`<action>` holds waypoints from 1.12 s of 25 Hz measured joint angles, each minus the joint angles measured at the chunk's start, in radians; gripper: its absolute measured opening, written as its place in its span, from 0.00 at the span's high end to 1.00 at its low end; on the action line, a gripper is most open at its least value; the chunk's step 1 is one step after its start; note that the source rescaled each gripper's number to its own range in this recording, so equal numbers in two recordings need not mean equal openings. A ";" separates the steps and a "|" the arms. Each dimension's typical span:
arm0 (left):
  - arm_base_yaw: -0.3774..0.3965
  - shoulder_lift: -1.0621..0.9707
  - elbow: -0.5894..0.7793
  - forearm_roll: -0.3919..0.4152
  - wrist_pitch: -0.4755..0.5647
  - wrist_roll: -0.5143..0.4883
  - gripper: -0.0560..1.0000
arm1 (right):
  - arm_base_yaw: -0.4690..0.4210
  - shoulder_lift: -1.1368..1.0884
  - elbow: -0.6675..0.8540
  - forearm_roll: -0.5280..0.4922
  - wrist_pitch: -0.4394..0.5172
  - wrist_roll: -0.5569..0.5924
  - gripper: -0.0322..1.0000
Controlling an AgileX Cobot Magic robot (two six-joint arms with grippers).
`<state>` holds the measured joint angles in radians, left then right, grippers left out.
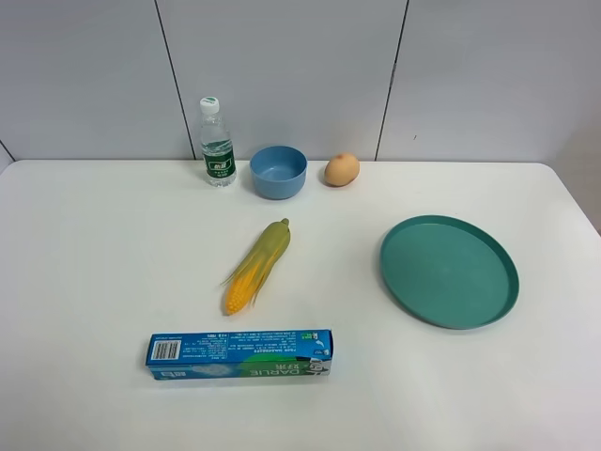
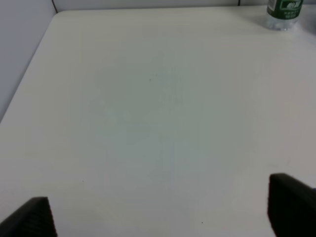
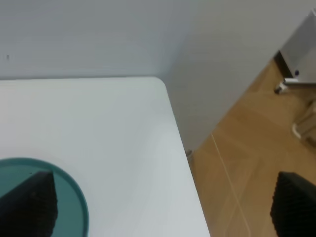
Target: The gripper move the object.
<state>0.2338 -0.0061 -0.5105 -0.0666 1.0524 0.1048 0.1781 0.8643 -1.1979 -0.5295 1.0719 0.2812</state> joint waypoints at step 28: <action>0.000 0.000 0.000 0.000 0.000 0.000 0.00 | -0.168 -0.663 0.606 0.387 -0.021 -0.113 0.11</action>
<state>0.2338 -0.0061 -0.5105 -0.0666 1.0524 0.1048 0.0097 0.2016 -0.5922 -0.1425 1.0513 0.1683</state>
